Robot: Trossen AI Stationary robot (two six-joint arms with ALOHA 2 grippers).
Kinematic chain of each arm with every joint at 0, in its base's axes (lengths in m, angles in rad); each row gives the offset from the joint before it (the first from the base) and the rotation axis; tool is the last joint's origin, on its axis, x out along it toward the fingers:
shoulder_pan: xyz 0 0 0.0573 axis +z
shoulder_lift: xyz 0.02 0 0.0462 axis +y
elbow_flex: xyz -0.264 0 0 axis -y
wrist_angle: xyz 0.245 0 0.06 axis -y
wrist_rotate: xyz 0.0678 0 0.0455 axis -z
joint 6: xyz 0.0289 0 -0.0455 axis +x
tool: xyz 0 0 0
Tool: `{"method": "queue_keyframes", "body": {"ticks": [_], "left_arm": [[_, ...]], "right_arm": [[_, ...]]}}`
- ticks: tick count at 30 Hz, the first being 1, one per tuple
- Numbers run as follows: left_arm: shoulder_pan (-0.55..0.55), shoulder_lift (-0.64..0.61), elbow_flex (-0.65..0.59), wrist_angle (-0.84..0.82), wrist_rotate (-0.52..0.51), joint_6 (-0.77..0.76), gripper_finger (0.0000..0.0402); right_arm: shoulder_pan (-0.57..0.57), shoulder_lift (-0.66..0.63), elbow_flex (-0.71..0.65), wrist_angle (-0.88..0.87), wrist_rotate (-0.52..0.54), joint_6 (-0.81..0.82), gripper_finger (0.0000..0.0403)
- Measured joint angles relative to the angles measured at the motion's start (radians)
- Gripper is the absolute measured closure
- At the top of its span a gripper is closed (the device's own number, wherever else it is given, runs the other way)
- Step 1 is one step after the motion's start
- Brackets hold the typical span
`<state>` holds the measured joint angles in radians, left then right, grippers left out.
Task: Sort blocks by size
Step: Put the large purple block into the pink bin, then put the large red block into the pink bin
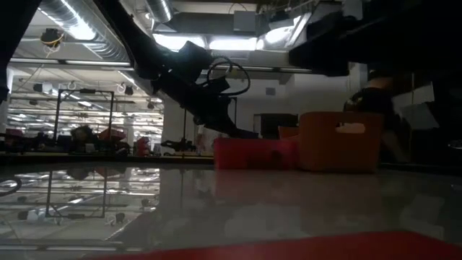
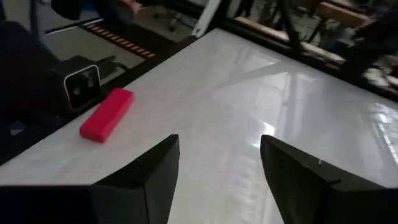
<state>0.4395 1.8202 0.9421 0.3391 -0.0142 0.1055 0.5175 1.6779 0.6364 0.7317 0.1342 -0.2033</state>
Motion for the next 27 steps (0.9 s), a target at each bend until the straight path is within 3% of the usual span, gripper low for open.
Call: {"method": "queue_keyframes", "body": {"ticks": [8, 18, 27], "left_arm": [[0.020, 0.001, 0.000, 0.019, -0.048, -0.039, 0.0329], [0.012, 0.001, 0.000, 0.020, -0.051, -0.049, 0.0329], [-0.006, 0.001, 0.000, 0.021, -0.050, -0.007, 0.0329]], "right_arm": [[0.049, 0.171, 0.171, -0.037, -0.037, -0.014, 0.0178], [0.167, 0.180, 0.199, -0.099, 0.237, 0.044, 0.0178], [0.221, 0.281, 0.234, -0.070, 0.257, 0.203, 0.0178]]}}
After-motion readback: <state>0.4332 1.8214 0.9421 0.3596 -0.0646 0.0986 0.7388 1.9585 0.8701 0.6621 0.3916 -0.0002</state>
